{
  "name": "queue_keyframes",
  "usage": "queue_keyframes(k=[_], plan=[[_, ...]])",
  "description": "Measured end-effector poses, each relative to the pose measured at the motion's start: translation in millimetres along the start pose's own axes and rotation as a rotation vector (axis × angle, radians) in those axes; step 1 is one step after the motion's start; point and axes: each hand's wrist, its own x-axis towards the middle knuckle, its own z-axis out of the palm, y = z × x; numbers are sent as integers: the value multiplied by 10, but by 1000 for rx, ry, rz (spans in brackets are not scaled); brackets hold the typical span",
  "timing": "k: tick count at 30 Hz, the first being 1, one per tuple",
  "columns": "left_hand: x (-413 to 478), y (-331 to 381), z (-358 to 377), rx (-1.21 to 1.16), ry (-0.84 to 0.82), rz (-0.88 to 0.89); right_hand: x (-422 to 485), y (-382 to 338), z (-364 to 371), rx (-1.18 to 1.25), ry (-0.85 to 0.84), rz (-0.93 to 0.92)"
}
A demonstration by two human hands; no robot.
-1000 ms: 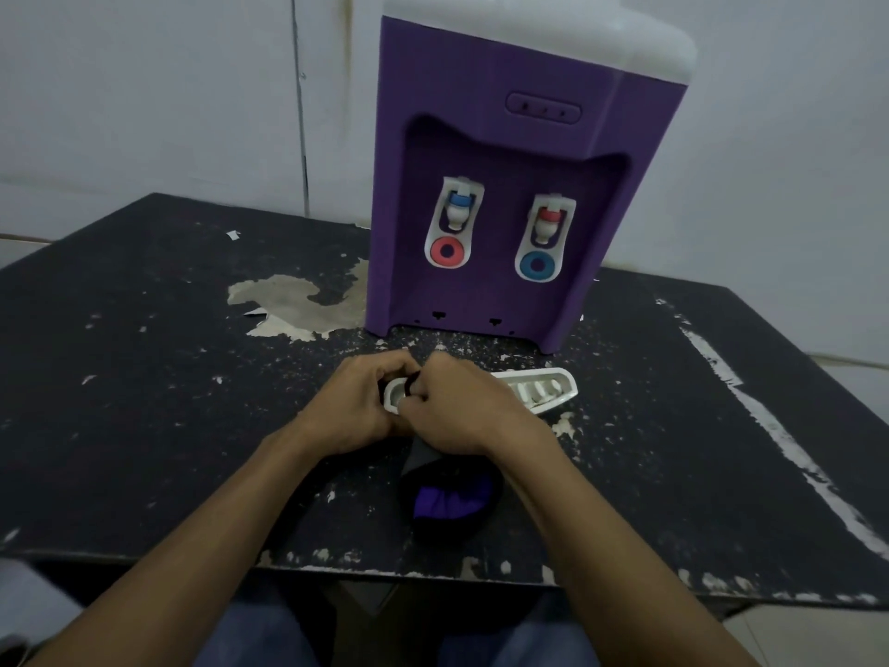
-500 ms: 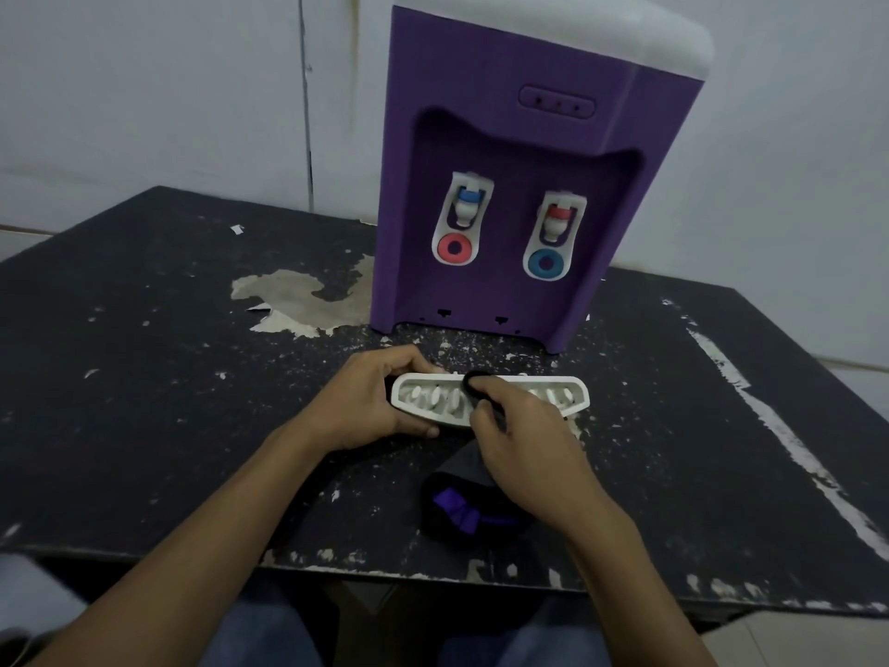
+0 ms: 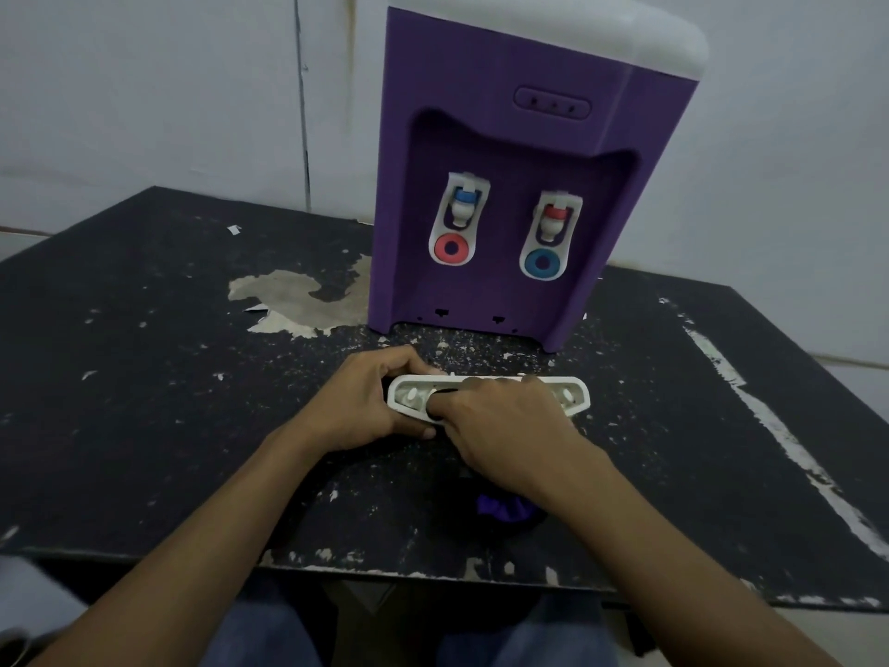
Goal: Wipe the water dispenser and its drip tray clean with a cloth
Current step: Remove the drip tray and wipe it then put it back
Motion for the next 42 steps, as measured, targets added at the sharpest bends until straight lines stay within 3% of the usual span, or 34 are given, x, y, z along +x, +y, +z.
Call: queue_keyframes(k=[7, 13, 20, 29, 36, 39, 42], plan=[[-13, 34, 16, -15, 7, 6, -207, 0, 93, 458, -58, 177], [-31, 55, 25, -30, 3, 25, -313, -86, 130, 467, 62, 304], [-5, 9, 14, -9, -14, 34, -421, 49, 192, 673, 53, 468], [18, -17, 11, -1, -25, 35, -446, 99, 227, 699, 194, 490], [-1, -2, 20, 13, -12, 32, -155, 4, 211, 314, 37, 389], [3, -9, -1, 29, -21, 22, -17, 93, 188, 516, -63, 429], [-4, -15, 6, 50, -13, 26, 73, 108, 209, 755, -28, 500]])
